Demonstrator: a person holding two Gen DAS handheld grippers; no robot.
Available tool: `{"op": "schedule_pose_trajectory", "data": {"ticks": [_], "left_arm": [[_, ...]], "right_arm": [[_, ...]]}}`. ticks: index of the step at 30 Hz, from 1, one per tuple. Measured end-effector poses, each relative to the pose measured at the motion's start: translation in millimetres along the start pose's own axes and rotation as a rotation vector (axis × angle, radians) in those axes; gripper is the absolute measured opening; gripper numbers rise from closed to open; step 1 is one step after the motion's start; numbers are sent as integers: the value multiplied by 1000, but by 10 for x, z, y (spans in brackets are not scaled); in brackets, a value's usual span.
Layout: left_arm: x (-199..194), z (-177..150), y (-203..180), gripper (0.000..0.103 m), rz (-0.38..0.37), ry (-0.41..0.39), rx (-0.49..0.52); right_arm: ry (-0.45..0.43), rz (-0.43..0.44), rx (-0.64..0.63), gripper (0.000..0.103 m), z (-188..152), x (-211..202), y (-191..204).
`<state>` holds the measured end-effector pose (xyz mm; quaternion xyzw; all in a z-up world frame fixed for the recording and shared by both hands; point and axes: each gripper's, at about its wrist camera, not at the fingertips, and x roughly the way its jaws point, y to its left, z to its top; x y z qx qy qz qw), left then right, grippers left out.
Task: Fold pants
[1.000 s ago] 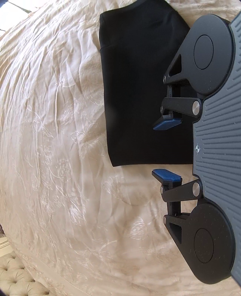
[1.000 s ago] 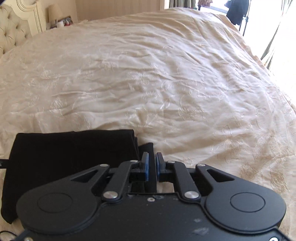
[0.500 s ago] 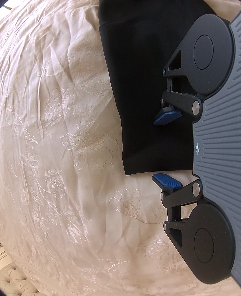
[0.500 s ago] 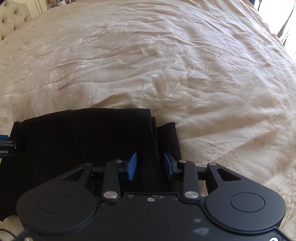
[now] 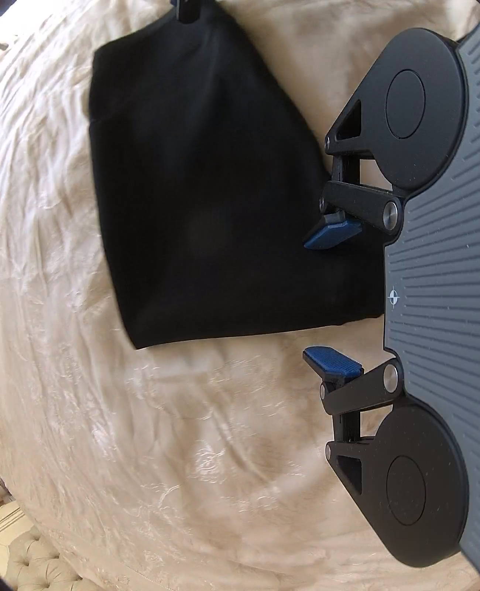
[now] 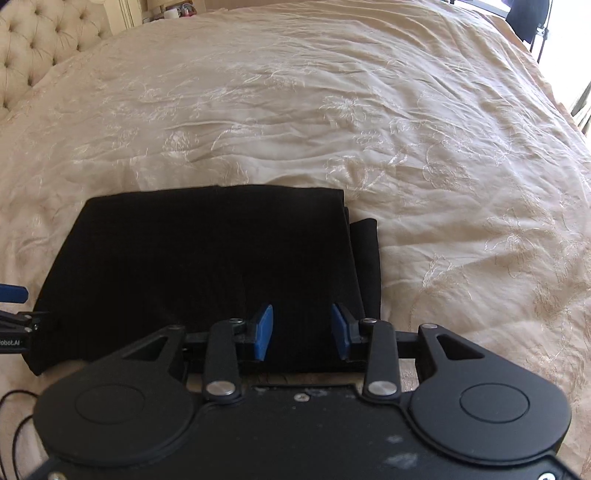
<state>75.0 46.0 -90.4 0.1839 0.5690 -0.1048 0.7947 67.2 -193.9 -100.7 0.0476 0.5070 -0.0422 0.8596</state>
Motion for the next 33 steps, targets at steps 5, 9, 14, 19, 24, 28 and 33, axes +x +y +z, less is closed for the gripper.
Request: {"op": "schedule_pose_trajectory", "data": {"ticks": [5, 9, 14, 19, 24, 28, 33], "left_arm": [[-15, 35, 82, 57, -21, 9, -63], [-150, 202, 194, 57, -22, -74, -84], [73, 410, 329, 57, -58, -39, -156], [344, 479, 369, 68, -133, -6, -205], [470, 531, 344, 86, -151, -23, -193], [593, 552, 361, 103, -181, -19, -221], [610, 574, 356, 103, -197, -7, -254]], "right_arm": [[27, -41, -1, 38, -6, 47, 3], [-33, -32, 78, 42, 133, -65, -163], [1, -22, 152, 47, 280, 167, -472], [104, 95, 233, 55, 290, 465, -650], [98, 154, 285, 64, 268, 621, -710], [76, 181, 303, 71, 262, 716, -709], [64, 206, 322, 74, 241, 744, -735]]}}
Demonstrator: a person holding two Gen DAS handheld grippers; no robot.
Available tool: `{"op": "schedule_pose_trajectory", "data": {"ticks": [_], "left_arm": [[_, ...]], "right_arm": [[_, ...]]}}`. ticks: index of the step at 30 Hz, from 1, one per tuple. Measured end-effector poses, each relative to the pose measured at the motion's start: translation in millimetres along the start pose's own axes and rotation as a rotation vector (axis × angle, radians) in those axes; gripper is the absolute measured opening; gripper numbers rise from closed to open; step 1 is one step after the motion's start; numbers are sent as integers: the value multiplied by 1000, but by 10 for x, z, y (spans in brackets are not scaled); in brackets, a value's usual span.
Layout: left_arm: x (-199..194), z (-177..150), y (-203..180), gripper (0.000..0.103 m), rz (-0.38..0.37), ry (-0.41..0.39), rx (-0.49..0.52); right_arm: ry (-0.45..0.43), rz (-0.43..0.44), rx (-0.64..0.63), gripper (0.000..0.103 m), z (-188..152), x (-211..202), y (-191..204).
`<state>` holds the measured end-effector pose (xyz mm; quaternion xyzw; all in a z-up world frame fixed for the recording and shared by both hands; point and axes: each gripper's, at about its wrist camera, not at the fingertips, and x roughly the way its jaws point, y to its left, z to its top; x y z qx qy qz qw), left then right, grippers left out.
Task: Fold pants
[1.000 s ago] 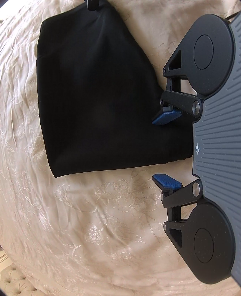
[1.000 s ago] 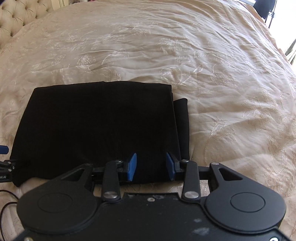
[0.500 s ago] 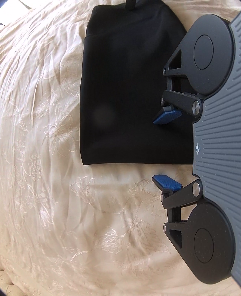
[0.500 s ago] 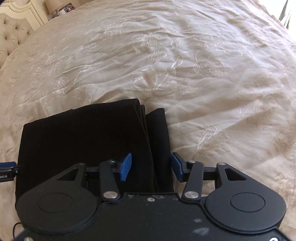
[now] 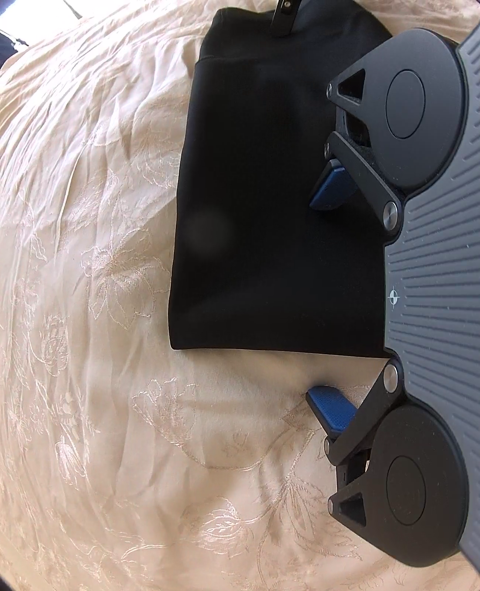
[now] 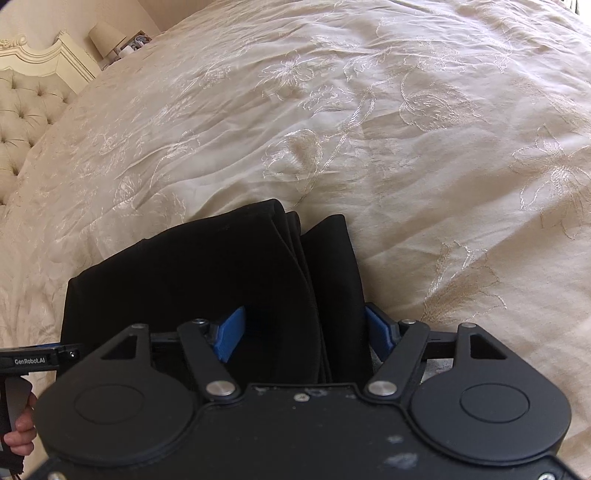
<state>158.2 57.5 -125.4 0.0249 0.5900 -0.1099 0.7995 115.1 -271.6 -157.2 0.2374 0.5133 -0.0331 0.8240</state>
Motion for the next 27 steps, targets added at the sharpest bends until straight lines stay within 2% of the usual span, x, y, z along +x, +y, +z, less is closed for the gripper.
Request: {"op": "schedule_pose_trajectory", "data": {"ticks": [1, 2, 3, 4, 5, 6, 7, 8, 9, 11, 17, 23, 27], "left_arm": [[-12, -7, -9, 101, 2, -3, 1], [-22, -7, -26, 94, -1, -7, -3], [-56, -21, -32, 88, -1, -15, -12], [-128, -33, -25, 74, 7, -30, -26], [-183, -54, -33, 56, 19, -42, -38], [-229, -58, -61, 48, 33, -51, -47], [-281, -73, -70, 35, 47, -59, -56], [-323, -82, -70, 26, 44, -62, -68], [-378, -92, -69, 24, 41, -66, -87], [-473, -104, -78, 17, 43, -73, -107], [-793, -210, -114, 14, 91, -113, -65], [-1000, -365, 297, 14, 122, -108, -80], [-1128, -498, 716, 14, 165, -104, -63]], "right_arm": [[6, 5, 0, 74, 3, 1, -7], [20, 9, 1, 73, 10, -7, -8], [30, 7, 0, 68, 23, -13, -2], [36, 4, -6, 66, 29, -32, 17], [37, 3, -14, 52, 28, -61, 34], [30, -4, -17, 40, 13, -123, 50], [15, -8, -12, 37, -5, -192, 71], [3, -5, -8, 32, -17, -244, 87], [-12, 2, 3, 26, -36, -309, 106], [-40, 18, 35, 24, -79, -457, 167], [-55, 37, 54, 23, -219, -712, 391], [-11, 67, 45, 23, -442, -733, 716], [14, 75, 19, 23, -684, -654, 1196]]}}
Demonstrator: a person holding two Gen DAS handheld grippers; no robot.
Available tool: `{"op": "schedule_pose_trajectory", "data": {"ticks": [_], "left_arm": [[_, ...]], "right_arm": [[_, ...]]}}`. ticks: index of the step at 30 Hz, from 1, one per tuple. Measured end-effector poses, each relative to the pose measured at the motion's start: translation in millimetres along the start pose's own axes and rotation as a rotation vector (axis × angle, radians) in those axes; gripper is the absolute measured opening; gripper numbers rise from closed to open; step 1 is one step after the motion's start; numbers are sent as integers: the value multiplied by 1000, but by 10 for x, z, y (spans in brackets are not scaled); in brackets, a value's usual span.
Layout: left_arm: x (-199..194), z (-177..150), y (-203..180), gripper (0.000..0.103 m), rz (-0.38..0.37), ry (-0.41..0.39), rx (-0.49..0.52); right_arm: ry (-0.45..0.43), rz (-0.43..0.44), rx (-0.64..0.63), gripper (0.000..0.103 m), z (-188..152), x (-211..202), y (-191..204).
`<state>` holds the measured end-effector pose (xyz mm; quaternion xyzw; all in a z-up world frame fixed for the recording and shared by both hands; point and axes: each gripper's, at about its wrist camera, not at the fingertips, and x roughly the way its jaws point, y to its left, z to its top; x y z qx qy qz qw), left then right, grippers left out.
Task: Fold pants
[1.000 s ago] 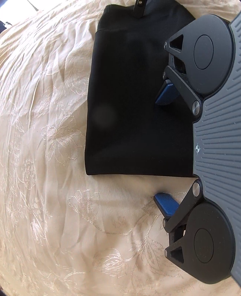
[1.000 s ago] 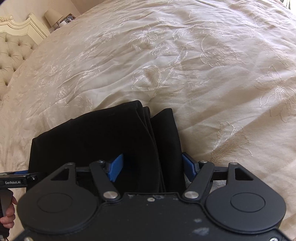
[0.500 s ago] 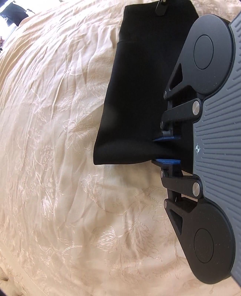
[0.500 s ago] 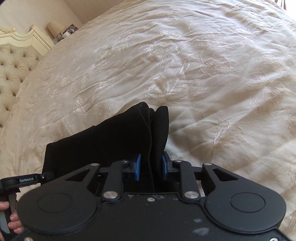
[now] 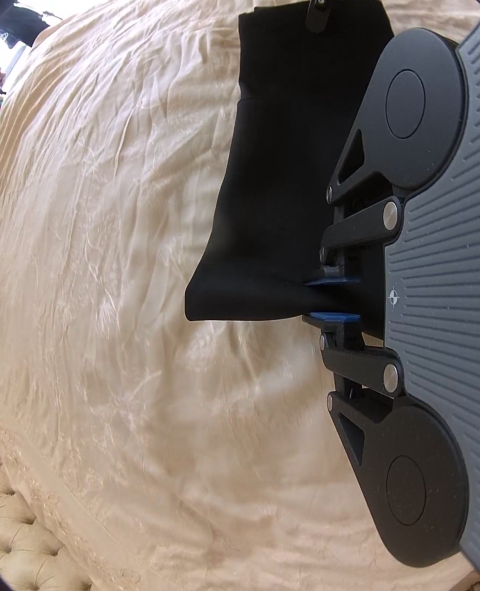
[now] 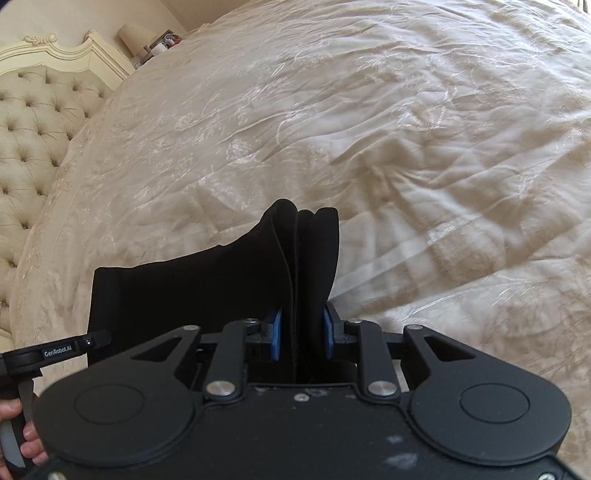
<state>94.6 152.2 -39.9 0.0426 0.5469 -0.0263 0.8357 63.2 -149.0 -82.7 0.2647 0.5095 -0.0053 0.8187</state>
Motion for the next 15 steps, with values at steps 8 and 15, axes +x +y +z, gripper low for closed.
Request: {"op": "schedule_pose_trajectory", "data": {"ticks": [8, 15], "left_arm": [[-131, -93, 1323, 0, 99, -24, -41], [-125, -96, 2444, 0, 130, -17, -158]], "right_arm": [[49, 23, -78, 23, -407, 446, 1218], [20, -60, -157, 25, -490, 799, 2088]]}}
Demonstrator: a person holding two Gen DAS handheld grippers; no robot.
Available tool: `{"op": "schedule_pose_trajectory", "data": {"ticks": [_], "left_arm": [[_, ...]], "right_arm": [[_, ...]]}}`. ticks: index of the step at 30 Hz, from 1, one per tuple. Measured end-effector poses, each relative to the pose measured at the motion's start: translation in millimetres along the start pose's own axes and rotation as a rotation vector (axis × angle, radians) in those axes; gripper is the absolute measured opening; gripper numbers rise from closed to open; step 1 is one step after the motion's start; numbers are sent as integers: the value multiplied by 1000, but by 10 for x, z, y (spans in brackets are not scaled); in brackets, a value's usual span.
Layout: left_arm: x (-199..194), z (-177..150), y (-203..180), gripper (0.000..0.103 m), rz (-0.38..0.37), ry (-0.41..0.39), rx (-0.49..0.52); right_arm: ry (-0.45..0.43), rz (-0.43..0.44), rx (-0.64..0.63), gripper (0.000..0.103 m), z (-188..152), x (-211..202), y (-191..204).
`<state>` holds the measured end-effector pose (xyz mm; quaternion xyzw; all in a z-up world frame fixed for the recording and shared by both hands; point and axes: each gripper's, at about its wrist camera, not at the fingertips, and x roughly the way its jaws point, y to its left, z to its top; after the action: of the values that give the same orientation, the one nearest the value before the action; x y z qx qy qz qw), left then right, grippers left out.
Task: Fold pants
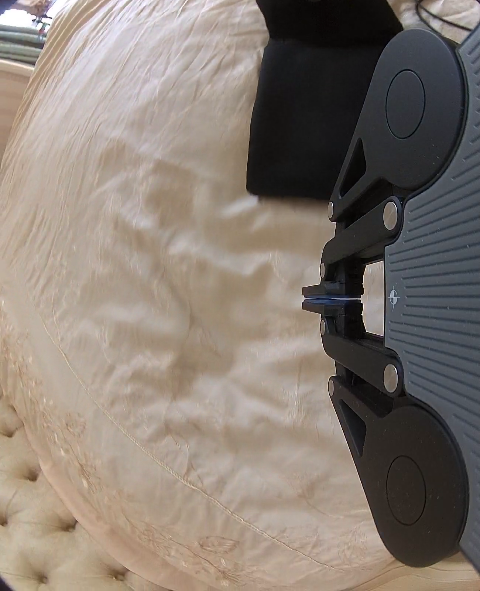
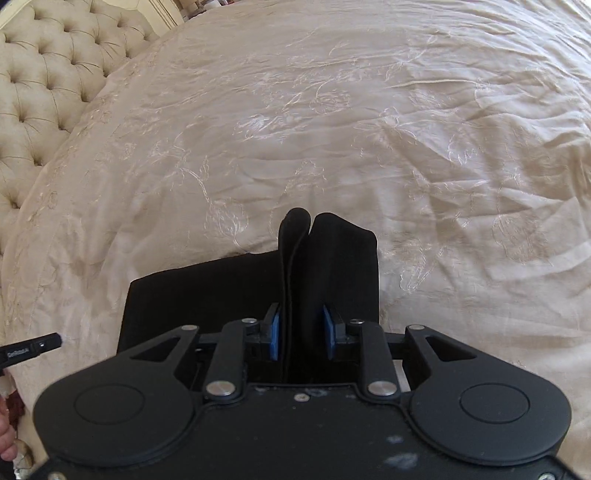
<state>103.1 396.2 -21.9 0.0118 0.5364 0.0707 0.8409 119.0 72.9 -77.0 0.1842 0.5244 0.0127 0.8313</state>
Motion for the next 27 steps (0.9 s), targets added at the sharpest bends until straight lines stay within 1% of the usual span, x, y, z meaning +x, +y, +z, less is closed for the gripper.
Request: {"op": "schedule_pose_trajectory", "data": {"ticks": [2, 5, 8, 11, 12, 16, 18, 20, 21, 23, 25, 27], "left_arm": [[-6, -9, 161, 0, 5, 2, -12], [-22, -66, 273, 1, -5, 17, -25], [-35, -136, 206, 1, -20, 29, 0], [-119, -204, 23, 1, -44, 31, 29], [-148, -236, -40, 1, -60, 29, 32], [-299, -345, -364, 2, -101, 31, 54], [-400, -408, -534, 4, -106, 24, 63], [-514, -474, -681, 11, -104, 19, 64], [-577, -510, -755, 13, -106, 15, 63], [-705, -584, -890, 23, -111, 2, 63], [-823, -661, -1010, 25, -109, -7, 63], [-939, -729, -1128, 30, -109, -13, 68]], "right_arm": [[-1, -38, 0, 25, 17, -3, 70], [-9, -103, -20, 26, 7, -78, 2], [-16, -206, -23, 33, -14, -184, -184], [-63, -291, 3, 33, -64, -369, -299], [-80, -299, 6, 33, -77, -436, -320], [-133, -255, 0, 33, -150, -713, -331], [-151, -219, -17, 33, -195, -817, -302], [-152, -180, -26, 33, -255, -922, -269], [-152, -164, -32, 33, -291, -975, -257], [-149, -135, -48, 33, -368, -1083, -226], [-140, -113, -65, 35, -470, -1186, -189], [-131, -110, -77, 36, -552, -1285, -170]]}}
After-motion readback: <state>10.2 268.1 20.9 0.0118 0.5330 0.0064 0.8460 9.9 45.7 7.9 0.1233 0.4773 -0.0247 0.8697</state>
